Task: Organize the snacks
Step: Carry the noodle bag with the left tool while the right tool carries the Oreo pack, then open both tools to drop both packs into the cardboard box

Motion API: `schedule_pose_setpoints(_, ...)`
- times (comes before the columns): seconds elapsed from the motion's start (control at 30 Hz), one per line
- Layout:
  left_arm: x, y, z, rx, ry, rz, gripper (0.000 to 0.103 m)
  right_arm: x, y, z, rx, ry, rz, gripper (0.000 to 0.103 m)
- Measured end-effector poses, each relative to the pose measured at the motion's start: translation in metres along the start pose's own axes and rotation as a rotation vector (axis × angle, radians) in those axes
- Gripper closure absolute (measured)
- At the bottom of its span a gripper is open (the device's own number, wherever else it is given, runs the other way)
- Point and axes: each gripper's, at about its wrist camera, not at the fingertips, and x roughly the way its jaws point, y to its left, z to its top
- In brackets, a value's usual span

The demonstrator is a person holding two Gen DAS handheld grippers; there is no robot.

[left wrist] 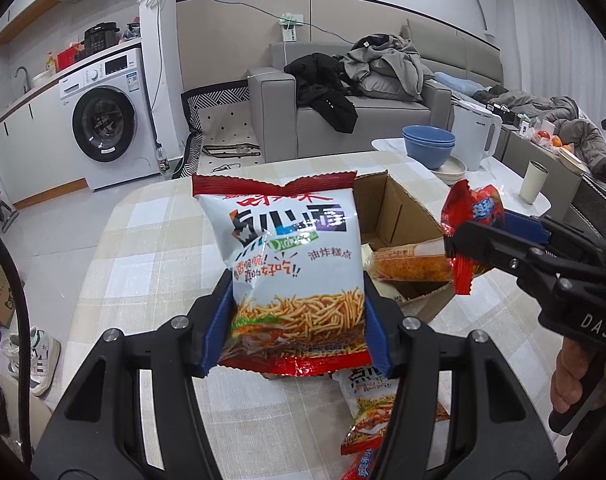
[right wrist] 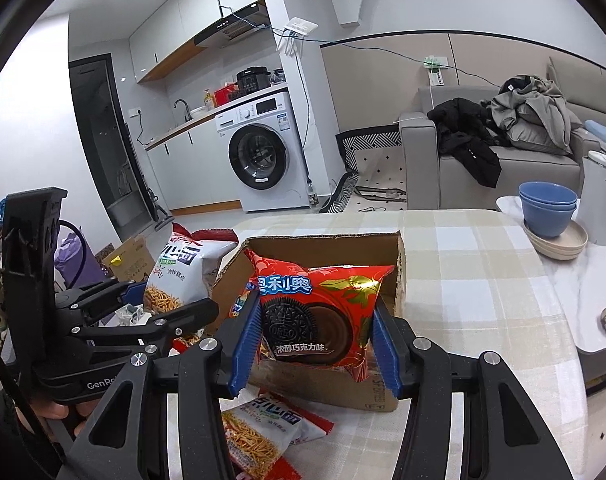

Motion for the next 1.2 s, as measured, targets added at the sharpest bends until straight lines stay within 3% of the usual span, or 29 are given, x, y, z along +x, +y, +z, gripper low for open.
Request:
schedule_pose_setpoints(0.33, 0.035, 0.016, 0.005, -0.032, 0.03, 0.009, 0.048, 0.016, 0.003, 0.012, -0.01, 0.003, -0.011, 0.051)
schedule_pose_setpoints(0.7, 0.047, 0.015, 0.011, -0.029, 0.039, 0.007, 0.048, 0.029, 0.01, 0.023, -0.057, 0.029, -0.052, 0.051)
schedule_pose_setpoints(0.83, 0.051, 0.012, 0.011, -0.016, 0.042, 0.001, 0.048, 0.033, 0.01, 0.023, -0.067, 0.049, -0.089, 0.044)
schedule_pose_setpoints(1.07, 0.054, 0.011, 0.009, -0.019, 0.052, -0.02, 0.047, 0.023, 0.001, 0.021, -0.037, 0.044, -0.081, 0.043)
schedule_pose_setpoints(1.17, 0.053, 0.009, 0.008, -0.015, 0.049, -0.029, 0.041, 0.016, -0.003, 0.018, -0.025, 0.033, -0.063, 0.032)
schedule_pose_setpoints(1.2, 0.051, 0.009, 0.008, -0.013, 0.043, -0.034, 0.035, 0.014, -0.005, 0.018, -0.019, 0.032, -0.054, 0.029)
